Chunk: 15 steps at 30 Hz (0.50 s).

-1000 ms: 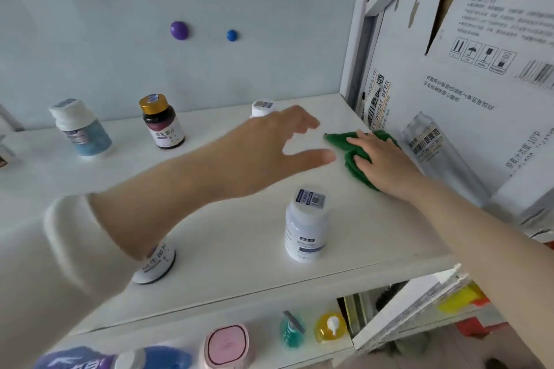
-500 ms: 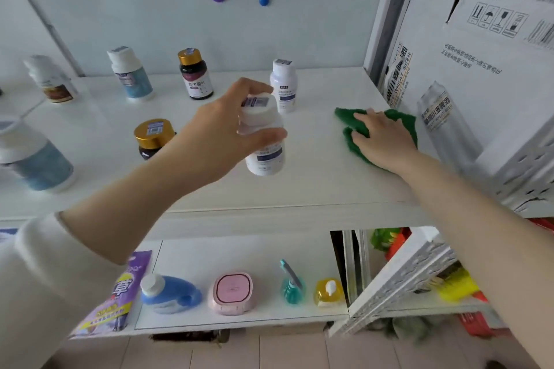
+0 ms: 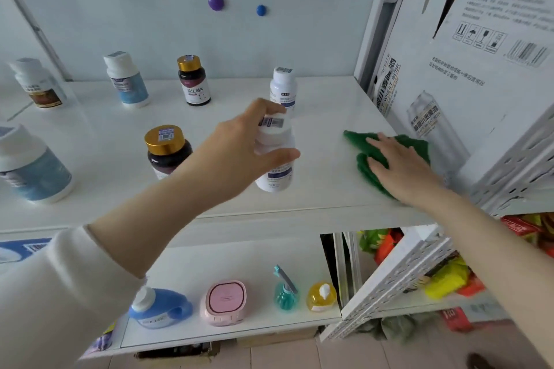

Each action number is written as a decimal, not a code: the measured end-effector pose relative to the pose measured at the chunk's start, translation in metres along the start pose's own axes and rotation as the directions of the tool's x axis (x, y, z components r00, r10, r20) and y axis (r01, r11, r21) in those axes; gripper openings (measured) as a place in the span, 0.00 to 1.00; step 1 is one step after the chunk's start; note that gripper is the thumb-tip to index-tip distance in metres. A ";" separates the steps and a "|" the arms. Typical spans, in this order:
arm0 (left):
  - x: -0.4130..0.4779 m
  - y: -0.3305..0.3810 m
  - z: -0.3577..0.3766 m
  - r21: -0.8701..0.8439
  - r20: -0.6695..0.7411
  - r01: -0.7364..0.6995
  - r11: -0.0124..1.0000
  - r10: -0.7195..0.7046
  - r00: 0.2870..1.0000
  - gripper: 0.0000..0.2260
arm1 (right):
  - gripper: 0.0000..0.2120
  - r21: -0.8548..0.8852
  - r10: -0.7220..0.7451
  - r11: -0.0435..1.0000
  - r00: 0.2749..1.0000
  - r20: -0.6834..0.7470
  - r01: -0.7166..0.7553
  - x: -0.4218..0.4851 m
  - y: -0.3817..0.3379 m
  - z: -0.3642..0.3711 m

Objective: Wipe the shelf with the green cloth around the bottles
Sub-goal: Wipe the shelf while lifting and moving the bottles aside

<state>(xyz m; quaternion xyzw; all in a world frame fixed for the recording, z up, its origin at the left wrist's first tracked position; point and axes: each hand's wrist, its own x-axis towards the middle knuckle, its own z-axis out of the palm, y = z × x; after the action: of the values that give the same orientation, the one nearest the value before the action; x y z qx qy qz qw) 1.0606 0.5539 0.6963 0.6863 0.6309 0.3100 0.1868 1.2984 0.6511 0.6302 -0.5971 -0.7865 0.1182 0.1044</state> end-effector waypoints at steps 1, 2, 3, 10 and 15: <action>0.000 -0.001 0.005 -0.003 0.024 -0.008 1.000 0.008 1.000 0.23 | 0.24 -0.017 0.092 0.996 0.995 -0.026 -0.093 0.015 0.010 -0.002; 0.001 -0.001 0.010 0.001 0.043 -0.019 1.000 0.019 0.999 0.24 | 0.24 -0.019 0.155 0.988 0.987 -0.048 -0.156 0.027 0.014 -0.002; 0.002 -0.001 0.014 0.012 0.057 -0.029 1.000 0.028 0.998 0.24 | 0.25 -0.019 0.186 0.982 0.981 -0.063 -0.187 0.039 0.012 0.001; 0.016 -0.007 0.027 0.032 0.115 -0.061 0.998 0.057 0.992 0.24 | 0.23 0.027 -0.263 0.965 0.962 0.081 0.261 0.016 -0.054 0.025; 0.020 -0.007 0.032 0.071 0.132 -0.074 0.995 0.064 0.989 0.26 | 0.24 0.037 -0.280 0.960 0.950 0.141 0.277 0.014 -0.035 0.013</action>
<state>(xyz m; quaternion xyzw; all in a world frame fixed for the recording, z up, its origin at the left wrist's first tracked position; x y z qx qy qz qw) 1.0766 0.5791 0.6722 0.7330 0.6047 0.2468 0.1902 1.2591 0.6554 0.6294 -0.4692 -0.8673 0.1519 0.0679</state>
